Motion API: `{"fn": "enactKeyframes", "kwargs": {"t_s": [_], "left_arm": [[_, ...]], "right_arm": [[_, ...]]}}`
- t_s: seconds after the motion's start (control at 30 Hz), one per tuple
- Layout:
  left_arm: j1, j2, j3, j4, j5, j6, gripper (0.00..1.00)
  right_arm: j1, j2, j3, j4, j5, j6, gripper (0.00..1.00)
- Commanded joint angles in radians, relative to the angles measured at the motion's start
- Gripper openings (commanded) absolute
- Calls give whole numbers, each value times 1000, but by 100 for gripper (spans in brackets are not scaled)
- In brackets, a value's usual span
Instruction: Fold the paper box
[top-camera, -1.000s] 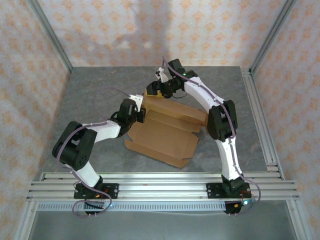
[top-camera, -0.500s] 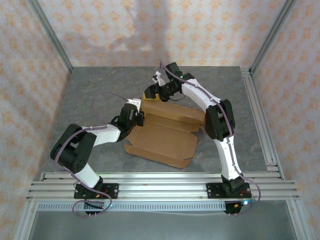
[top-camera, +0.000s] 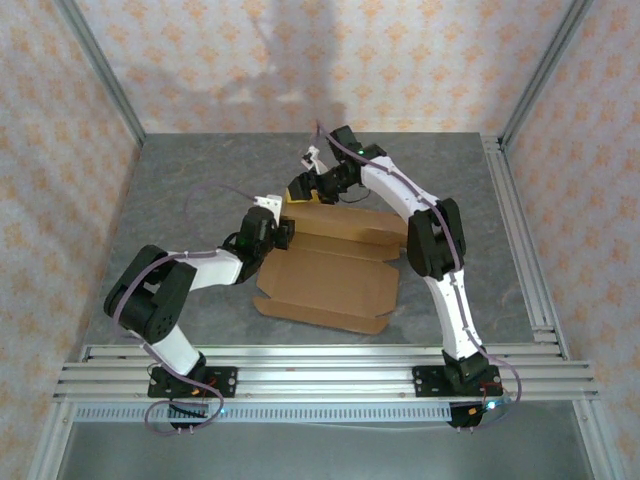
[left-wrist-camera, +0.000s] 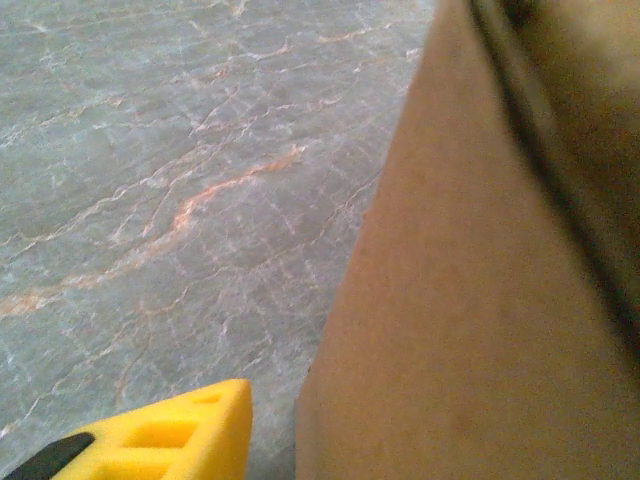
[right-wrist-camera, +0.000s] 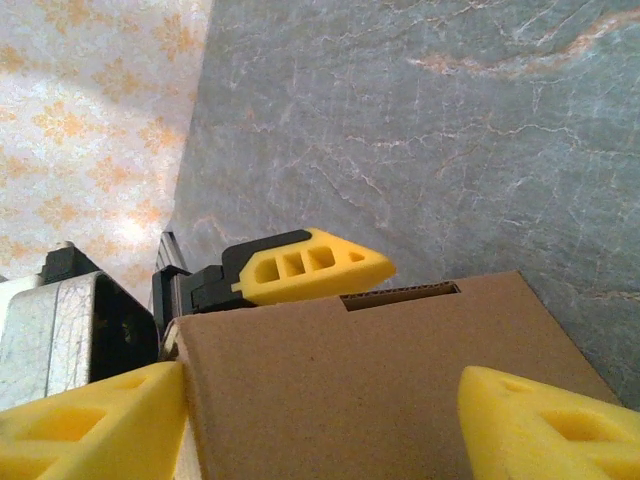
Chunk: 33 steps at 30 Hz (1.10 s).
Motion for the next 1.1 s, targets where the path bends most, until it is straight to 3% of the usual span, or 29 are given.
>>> {"fn": "enactKeyframes", "kwargs": {"t_s": [0.0, 0.1, 0.2, 0.37, 0.53, 0.73, 1.07], "left_arm": [[8, 50, 31, 16, 19, 25, 28], [9, 49, 28, 7, 16, 27, 8], [9, 37, 22, -12, 9, 34, 0], [12, 16, 11, -21, -6, 36, 0], [43, -3, 0, 5, 28, -15, 0], [124, -25, -14, 38, 111, -139, 0], [267, -16, 1, 124, 215, -428, 0]], "right_arm": [[7, 35, 9, -75, 17, -30, 70], [5, 30, 9, -75, 24, -23, 70], [5, 21, 7, -61, 36, -6, 70], [5, -21, 5, -6, 92, 52, 73], [-19, -144, -80, 155, 256, 194, 85], [-101, -376, -323, 411, 445, 365, 89], [-250, -751, -696, 658, 586, 397, 88]]}}
